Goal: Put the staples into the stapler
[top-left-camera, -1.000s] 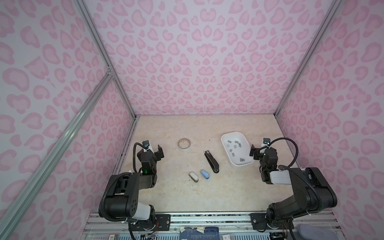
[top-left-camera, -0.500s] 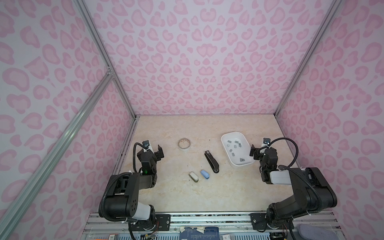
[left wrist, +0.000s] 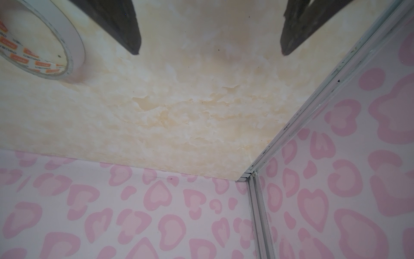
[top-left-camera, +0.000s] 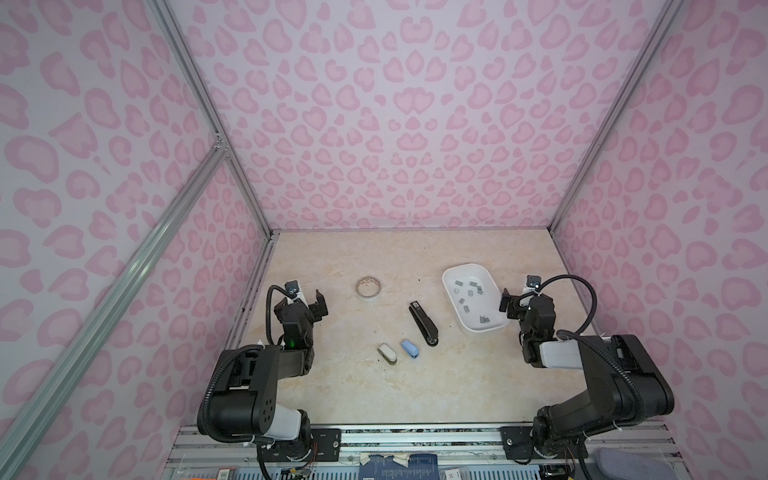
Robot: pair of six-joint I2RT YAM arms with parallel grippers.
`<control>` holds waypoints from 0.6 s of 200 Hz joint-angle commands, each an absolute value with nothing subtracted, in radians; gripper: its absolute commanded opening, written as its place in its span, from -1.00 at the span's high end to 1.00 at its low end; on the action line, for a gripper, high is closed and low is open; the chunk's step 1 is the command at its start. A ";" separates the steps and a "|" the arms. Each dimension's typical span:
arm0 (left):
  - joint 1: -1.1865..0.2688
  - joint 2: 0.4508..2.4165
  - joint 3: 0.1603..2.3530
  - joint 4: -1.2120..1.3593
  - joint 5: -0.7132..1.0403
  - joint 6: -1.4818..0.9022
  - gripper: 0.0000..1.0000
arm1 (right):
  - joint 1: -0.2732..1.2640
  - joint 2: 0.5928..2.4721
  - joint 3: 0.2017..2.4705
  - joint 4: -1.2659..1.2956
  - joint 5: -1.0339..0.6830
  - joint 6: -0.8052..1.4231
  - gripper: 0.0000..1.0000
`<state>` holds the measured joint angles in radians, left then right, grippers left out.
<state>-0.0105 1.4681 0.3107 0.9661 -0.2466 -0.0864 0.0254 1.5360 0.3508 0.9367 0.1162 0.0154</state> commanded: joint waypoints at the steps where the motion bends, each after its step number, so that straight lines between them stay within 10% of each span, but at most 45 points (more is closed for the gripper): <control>1: -0.010 1.468 0.320 0.992 -0.242 -0.084 -0.95 | 0.027 1.535 0.350 0.946 0.128 0.017 -0.98; 120: -0.013 1.466 0.314 1.000 -0.243 -0.081 -0.96 | 0.033 1.534 0.343 0.958 0.131 0.007 -0.98</control>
<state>-0.0124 1.4681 0.3107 0.9661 -0.2466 -0.0860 0.0261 1.5360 0.3508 0.9367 0.1162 0.0154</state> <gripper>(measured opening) 0.978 0.991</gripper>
